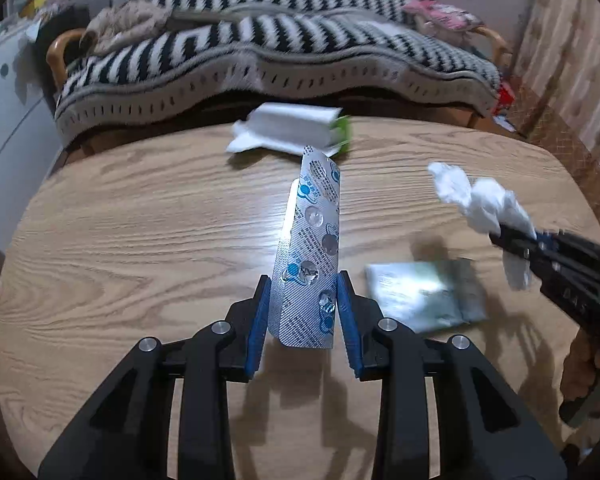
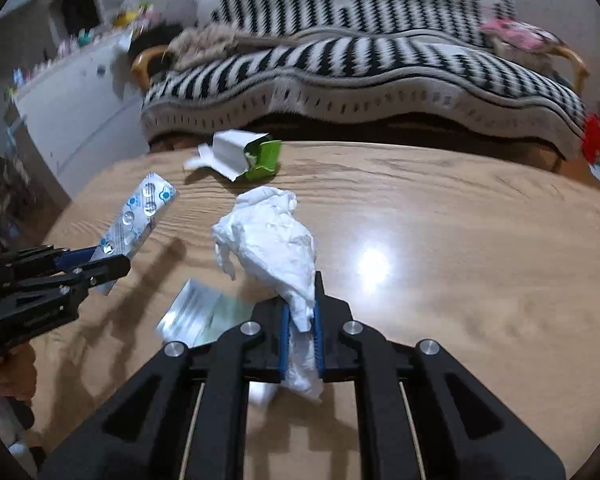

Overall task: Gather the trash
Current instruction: 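Grasp the pill blister with left tool while right grasps white tissue, then carry blister and tissue to the bin and open both tools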

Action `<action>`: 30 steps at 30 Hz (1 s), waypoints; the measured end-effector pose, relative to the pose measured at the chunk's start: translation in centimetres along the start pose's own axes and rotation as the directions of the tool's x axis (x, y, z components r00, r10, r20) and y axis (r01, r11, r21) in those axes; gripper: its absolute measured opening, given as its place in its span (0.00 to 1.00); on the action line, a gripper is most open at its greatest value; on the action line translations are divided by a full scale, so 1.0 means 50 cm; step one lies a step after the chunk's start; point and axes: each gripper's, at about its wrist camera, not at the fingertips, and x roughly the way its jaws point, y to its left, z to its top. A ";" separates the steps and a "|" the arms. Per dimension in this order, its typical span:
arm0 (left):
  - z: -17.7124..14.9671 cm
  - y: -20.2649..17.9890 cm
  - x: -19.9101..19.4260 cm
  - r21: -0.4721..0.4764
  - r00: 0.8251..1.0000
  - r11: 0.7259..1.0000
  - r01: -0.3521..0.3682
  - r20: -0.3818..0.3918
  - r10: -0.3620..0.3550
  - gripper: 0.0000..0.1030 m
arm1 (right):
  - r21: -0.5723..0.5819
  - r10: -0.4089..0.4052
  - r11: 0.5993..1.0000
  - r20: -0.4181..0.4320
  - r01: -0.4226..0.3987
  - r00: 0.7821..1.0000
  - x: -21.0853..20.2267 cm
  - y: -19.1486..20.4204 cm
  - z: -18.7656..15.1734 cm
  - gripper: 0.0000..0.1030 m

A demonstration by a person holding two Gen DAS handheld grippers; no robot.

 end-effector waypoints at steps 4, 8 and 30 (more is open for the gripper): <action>-0.026 -0.083 -0.077 0.038 0.998 0.998 0.048 0.048 -0.050 0.31 | 0.069 -0.031 0.997 0.033 0.029 0.999 -0.122 -0.056 -0.069 0.10; -0.059 -0.200 -0.135 0.109 0.992 0.988 0.110 0.044 -0.116 0.31 | 0.167 -0.063 0.985 0.055 0.053 0.996 -0.257 -0.139 -0.147 0.10; -0.566 -0.914 -0.164 0.486 0.811 0.678 0.551 -0.502 -0.299 0.32 | 0.702 -0.262 0.665 -0.099 0.255 0.960 -0.662 -0.535 -0.851 0.10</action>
